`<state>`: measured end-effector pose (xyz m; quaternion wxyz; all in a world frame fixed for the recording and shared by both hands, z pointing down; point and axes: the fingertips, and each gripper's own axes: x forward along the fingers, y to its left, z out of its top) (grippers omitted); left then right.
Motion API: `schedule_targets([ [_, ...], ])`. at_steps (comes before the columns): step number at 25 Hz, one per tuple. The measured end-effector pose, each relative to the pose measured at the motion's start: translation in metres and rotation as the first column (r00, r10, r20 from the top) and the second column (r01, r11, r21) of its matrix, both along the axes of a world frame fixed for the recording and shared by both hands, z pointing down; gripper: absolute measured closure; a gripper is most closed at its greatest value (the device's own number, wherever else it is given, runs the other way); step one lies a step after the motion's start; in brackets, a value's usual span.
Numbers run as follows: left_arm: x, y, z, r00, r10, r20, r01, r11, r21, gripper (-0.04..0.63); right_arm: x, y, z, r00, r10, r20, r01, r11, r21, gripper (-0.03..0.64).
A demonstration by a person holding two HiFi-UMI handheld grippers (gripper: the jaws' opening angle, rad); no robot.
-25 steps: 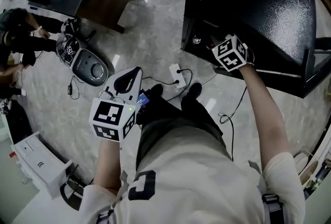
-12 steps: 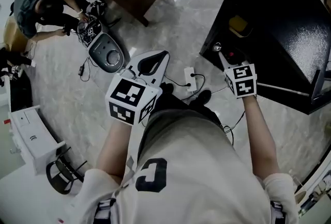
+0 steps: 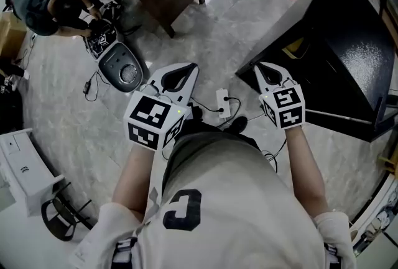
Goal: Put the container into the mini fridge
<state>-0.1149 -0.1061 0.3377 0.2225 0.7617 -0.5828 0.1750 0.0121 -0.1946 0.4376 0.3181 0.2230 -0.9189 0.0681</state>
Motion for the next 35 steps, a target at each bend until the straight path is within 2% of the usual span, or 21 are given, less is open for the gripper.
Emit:
schedule_targets([
  [7,-0.066,0.029,0.012,0.998,0.055,-0.021,-0.054,0.998,0.022,0.540,-0.088,0.047,-0.024,0.995,-0.058,0.075,0.061,0.998,-0.031,0.586],
  [11,-0.098,0.049,0.012,0.993,0.103,-0.065,-0.101,0.994,0.034,0.540,-0.140,0.078,-0.040,0.986,-0.093,0.138,0.100,0.994,-0.047,0.585],
  [16,-0.115,0.062,0.005,0.978,0.187,-0.092,-0.184,0.982,0.045,0.540,-0.184,0.106,-0.064,0.980,-0.079,0.183,0.091,0.994,-0.058,0.586],
  [20,-0.099,0.056,0.004,0.946,0.302,-0.119,-0.297,0.953,0.060,0.540,-0.170,0.113,-0.083,0.976,0.013,0.216,-0.004,0.999,-0.044,0.586],
  [23,-0.085,0.046,-0.004,0.929,0.355,-0.107,-0.347,0.934,0.087,0.540,-0.147,0.115,-0.096,0.966,0.075,0.246,-0.067,0.997,-0.040,0.586],
  [28,-0.068,0.036,-0.024,0.917,0.389,-0.088,-0.376,0.917,0.134,0.540,-0.122,0.117,-0.113,0.959,0.109,0.262,-0.113,0.994,-0.001,0.586],
  [35,-0.022,0.051,-0.038,0.906,0.414,-0.084,-0.402,0.906,0.130,0.540,-0.079,0.139,-0.131,0.953,0.113,0.280,-0.127,0.991,0.031,0.586],
])
